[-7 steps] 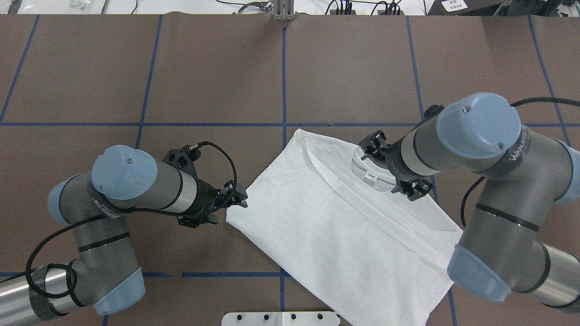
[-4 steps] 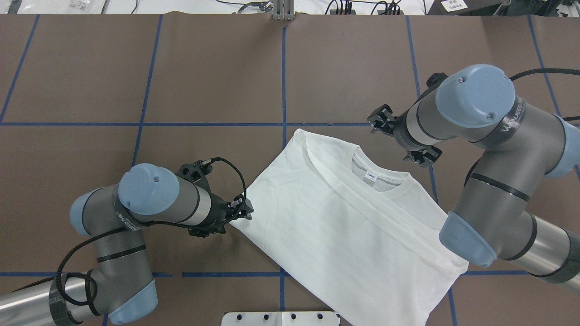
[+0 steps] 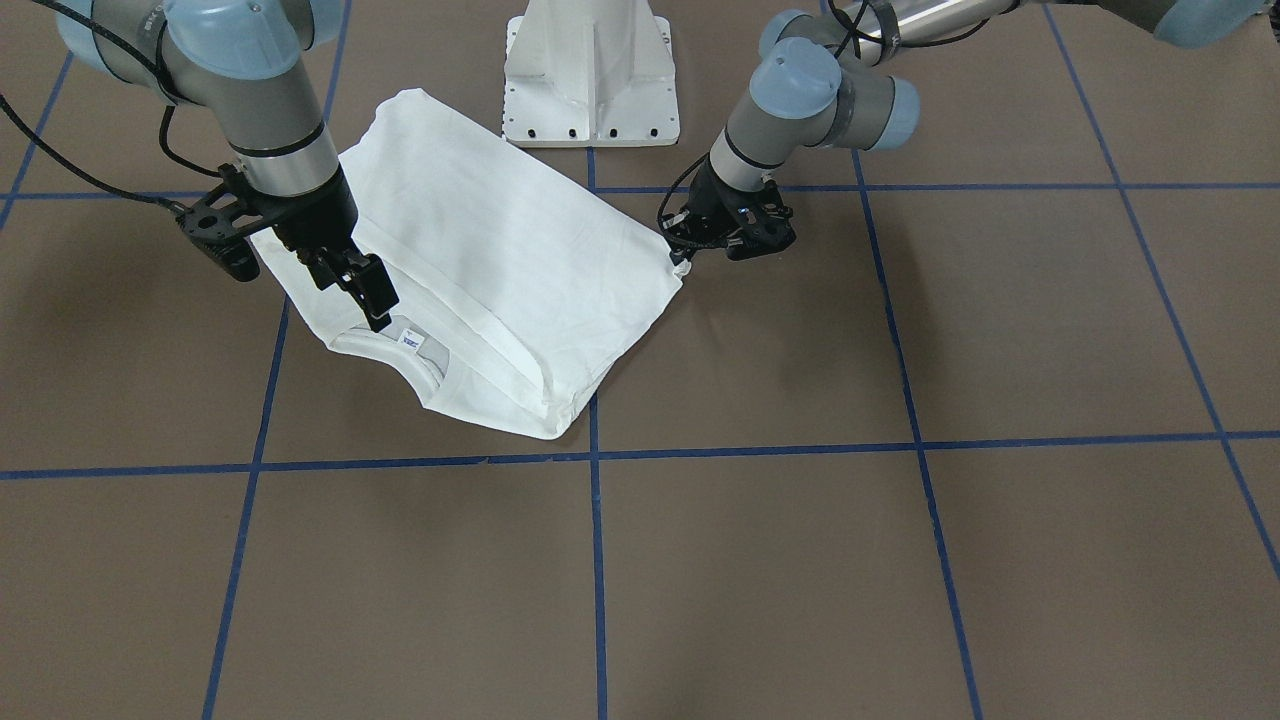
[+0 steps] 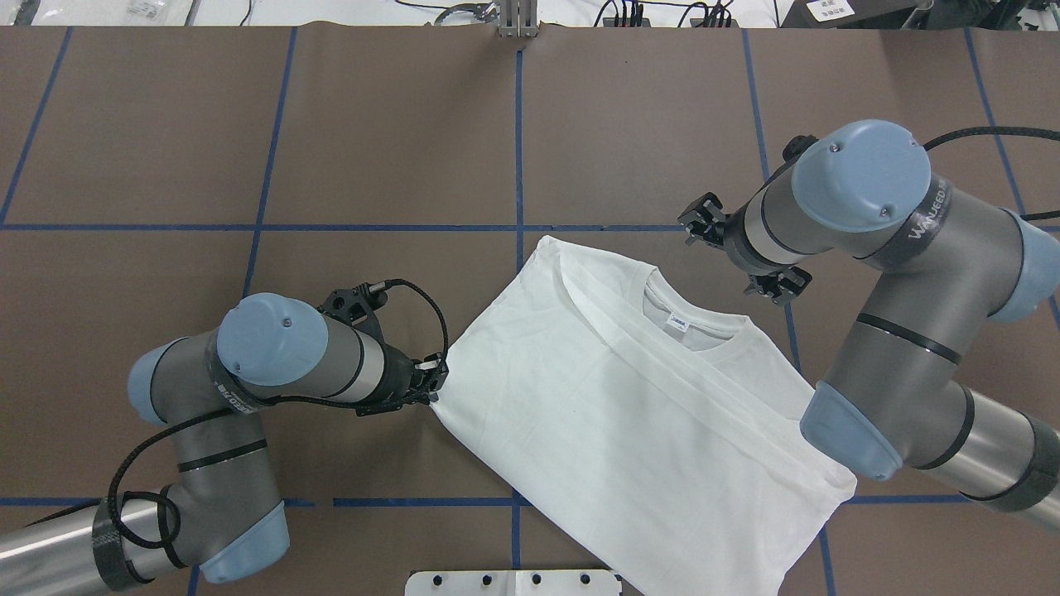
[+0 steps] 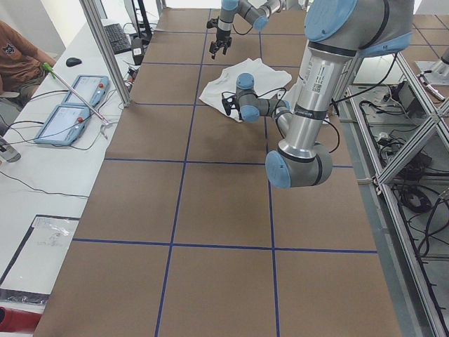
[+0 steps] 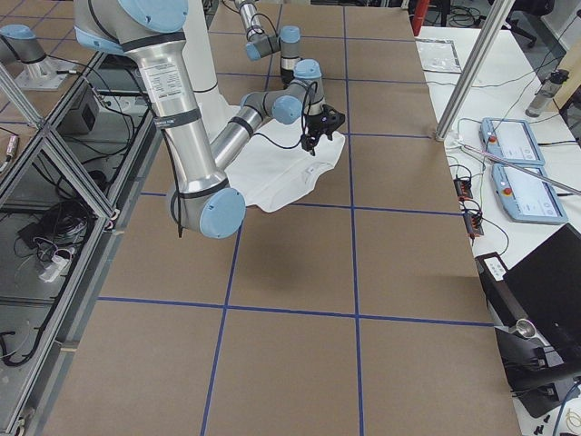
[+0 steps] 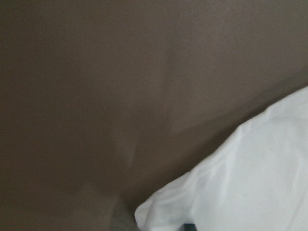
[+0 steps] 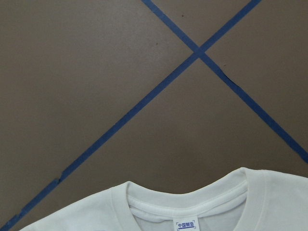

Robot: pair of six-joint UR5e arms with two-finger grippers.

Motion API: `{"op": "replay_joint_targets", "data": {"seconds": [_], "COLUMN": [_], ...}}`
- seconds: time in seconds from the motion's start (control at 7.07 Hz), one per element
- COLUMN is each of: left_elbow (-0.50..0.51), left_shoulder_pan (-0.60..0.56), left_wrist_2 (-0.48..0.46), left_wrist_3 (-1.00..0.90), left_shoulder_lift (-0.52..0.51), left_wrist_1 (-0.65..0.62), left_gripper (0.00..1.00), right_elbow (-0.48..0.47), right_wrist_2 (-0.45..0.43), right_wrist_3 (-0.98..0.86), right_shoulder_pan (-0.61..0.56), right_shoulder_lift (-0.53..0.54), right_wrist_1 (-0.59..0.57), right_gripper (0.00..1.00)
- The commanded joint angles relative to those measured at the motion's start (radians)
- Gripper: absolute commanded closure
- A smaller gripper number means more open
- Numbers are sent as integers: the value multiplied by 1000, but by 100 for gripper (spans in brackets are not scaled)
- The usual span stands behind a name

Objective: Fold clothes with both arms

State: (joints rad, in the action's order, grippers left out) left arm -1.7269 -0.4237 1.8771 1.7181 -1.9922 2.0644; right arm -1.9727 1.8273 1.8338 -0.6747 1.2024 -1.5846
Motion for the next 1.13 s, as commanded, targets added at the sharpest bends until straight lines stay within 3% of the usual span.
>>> {"op": "replay_joint_targets", "data": {"seconds": [0.0, 0.14, 0.28, 0.42, 0.57, 0.71, 0.85, 0.99], "left_elbow": [10, 54, 154, 346, 559, 672, 772, 841], "left_shoulder_pan": [-82, -128, -183, -232, -288, -332, -368, -372], "left_wrist_2": [-21, -21, -57, -90, -92, -92, -93, -93], "left_wrist_3": [-175, -246, -276, -282, -282, -284, -282, -282], "left_shoulder_lift": [-2, -14, -102, -234, -343, -418, -501, -546], "left_wrist_1": [-7, -1, 9, 90, 255, 294, 298, 324], "left_gripper": [100, 100, 100, 100, 100, 100, 93, 68], "right_elbow": [9, 8, 8, 12, 14, 14, 14, 12], "right_wrist_2": [1, 1, 1, 1, 0, -3, -5, -14], "right_wrist_3": [4, 4, 5, 5, 4, 4, 5, 4], "right_shoulder_pan": [1, 1, 1, 4, 7, 18, 30, 52], "right_shoulder_lift": [0, 0, 0, 0, 0, 0, -7, -7], "right_wrist_1": [0, 0, 0, 0, 0, 2, 2, 18], "right_gripper": [0, 0, 0, 0, 0, 0, 0, 0]}}
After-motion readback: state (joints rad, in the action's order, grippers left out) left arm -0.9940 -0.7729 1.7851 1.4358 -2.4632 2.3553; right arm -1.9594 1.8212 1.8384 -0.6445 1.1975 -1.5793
